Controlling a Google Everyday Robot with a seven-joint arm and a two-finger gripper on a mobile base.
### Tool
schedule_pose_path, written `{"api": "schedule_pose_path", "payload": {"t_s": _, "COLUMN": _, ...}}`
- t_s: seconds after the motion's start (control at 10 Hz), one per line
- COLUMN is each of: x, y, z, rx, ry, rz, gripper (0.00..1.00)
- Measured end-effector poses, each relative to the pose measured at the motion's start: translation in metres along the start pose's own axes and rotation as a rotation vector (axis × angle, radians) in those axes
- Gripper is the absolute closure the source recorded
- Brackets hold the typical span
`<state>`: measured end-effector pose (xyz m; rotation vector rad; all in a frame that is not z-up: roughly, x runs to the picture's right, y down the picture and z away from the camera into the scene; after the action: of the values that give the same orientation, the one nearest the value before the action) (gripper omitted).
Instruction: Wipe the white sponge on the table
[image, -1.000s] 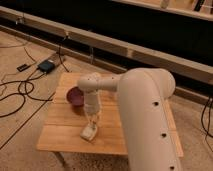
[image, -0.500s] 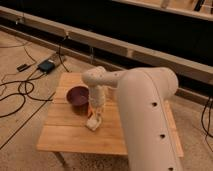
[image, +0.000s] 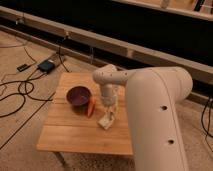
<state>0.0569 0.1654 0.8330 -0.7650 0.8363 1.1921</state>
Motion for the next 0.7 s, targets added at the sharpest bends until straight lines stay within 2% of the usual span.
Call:
{"api": "schedule_pose_path", "payload": {"t_s": 0.1, "x": 0.005, "y": -0.003, "z": 0.003, "rx": 0.005, "ry": 0.012, "rz": -0.001, "gripper": 1.00}}
{"api": "schedule_pose_path", "payload": {"t_s": 0.3, "x": 0.028, "y": 0.000, "z": 0.012, "rx": 0.020, "ry": 0.060, "rz": -0.048, "gripper": 1.00}}
{"api": "schedule_pose_path", "payload": {"t_s": 0.7, "x": 0.059, "y": 0.034, "z": 0.028, "rx": 0.035, "ry": 0.141, "rz": -0.179, "gripper": 1.00}}
